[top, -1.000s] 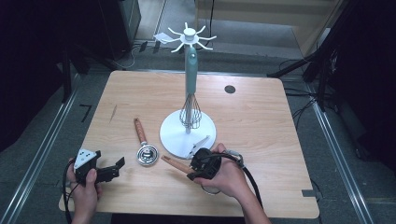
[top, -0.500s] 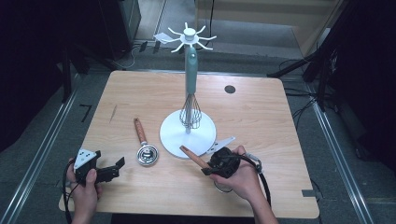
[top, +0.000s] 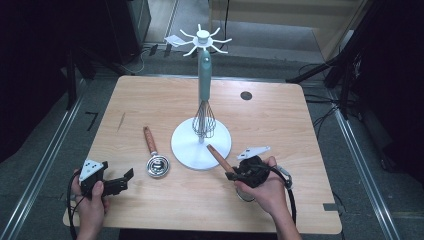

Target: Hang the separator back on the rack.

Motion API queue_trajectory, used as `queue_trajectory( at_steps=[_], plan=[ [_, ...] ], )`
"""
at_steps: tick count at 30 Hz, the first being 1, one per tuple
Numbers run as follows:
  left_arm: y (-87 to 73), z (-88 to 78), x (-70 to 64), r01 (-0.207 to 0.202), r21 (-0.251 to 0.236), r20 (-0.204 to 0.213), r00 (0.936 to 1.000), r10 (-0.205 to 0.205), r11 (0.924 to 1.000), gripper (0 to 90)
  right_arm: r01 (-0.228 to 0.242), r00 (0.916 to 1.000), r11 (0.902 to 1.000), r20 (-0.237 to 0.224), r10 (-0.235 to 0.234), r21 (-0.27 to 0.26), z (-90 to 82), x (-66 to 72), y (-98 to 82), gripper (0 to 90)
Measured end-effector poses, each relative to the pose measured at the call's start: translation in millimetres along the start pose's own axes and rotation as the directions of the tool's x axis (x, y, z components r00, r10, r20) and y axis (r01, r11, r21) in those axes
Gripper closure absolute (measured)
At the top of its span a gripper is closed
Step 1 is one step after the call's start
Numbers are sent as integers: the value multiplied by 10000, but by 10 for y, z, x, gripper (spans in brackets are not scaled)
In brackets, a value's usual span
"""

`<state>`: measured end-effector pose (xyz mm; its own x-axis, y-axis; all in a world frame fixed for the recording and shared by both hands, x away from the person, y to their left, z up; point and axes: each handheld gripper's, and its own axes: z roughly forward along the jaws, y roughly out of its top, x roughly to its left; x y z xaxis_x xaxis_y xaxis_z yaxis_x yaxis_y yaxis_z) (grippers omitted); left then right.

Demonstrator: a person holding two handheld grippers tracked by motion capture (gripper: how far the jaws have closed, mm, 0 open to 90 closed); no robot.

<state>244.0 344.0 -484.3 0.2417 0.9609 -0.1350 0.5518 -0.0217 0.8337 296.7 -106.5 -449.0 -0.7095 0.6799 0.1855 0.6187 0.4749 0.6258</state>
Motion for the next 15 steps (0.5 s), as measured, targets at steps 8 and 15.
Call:
queue_trajectory(
  at_steps=[8, 15],
  plan=[
    [-1, -1, -1, 7, -16, -16, 10000, -7, 10000, 0, -554, 9973, 9897, 409, 612, -1322, -143, -107, -31, 706],
    [-1, -1, -1, 5, -16, -20, 10000, -5, 10000, 0, -684, 9939, 9737, 693, 854, -2174, -239, -123, -31, 706]
  ],
)
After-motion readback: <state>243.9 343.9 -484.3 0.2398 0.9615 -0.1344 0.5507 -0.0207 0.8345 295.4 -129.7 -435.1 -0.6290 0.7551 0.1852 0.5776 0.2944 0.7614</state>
